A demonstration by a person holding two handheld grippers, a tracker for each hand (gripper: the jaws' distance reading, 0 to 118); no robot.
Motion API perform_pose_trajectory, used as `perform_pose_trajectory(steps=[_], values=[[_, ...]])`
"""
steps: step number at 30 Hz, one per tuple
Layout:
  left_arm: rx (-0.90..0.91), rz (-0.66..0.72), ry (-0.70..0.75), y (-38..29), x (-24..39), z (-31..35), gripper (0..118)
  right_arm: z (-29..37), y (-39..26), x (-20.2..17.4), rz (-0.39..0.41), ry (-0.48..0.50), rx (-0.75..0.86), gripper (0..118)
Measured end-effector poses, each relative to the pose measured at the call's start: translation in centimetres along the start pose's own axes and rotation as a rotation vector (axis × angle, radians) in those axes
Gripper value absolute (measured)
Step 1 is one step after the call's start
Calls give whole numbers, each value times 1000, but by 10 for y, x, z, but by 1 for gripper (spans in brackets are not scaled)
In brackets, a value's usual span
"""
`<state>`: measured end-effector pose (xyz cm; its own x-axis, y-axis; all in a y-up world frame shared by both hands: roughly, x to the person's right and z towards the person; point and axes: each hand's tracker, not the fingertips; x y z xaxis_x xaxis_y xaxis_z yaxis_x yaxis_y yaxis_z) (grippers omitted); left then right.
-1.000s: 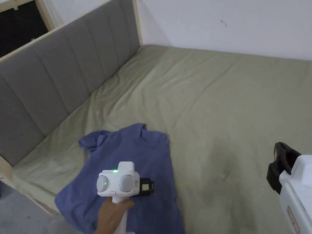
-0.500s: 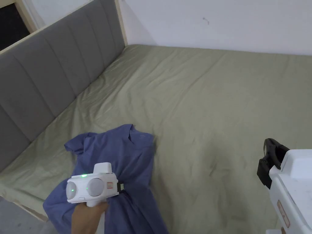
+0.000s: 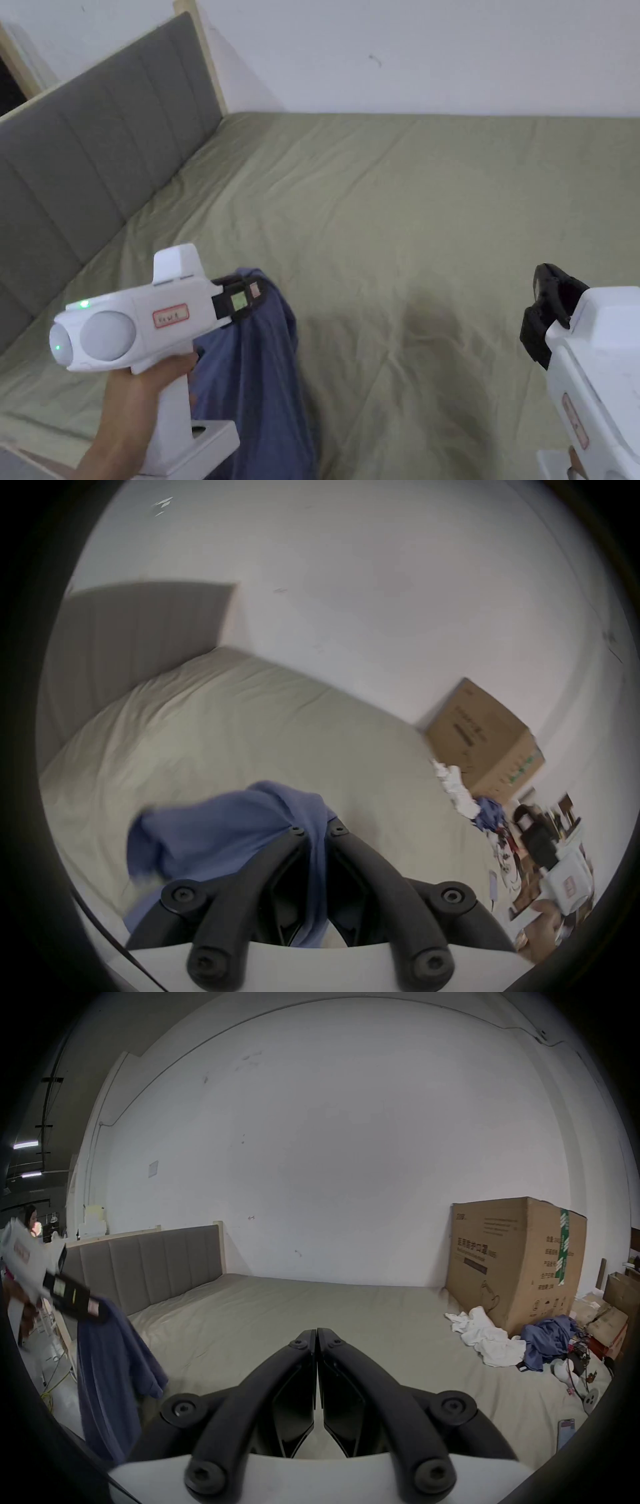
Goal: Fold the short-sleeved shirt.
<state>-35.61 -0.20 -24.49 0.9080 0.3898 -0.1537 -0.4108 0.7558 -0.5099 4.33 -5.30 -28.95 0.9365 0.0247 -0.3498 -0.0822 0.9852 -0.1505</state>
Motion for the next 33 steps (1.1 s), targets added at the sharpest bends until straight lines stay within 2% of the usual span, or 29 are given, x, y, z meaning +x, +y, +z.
perform_pose_trajectory(steps=[6, 11, 15, 17, 22, 27, 33], values=[[-3, -223, -174, 48, 101, -33, 2, 36, 7, 46, 9, -99, 43, 0], [-57, -380, -291, 45, 188, -65, 2, 67, 8, 87, 22, -201, 55, 0], [-160, -498, -354, 14, 242, -101, 2, 87, 6, 115, 27, -279, 52, 0], [-190, -515, -396, -11, 265, -117, 2, 96, 3, 127, 31, -314, 45, 0], [-358, -586, -440, -80, 291, -168, 2, 108, -10, 145, 36, -369, 13, 0], [-554, -653, -316, -166, 278, -224, 3, 110, -23, 149, 7, -388, -17, 0], [-703, -609, -138, -235, 247, -272, 7, 104, -31, 143, -11, -379, -39, 0]])
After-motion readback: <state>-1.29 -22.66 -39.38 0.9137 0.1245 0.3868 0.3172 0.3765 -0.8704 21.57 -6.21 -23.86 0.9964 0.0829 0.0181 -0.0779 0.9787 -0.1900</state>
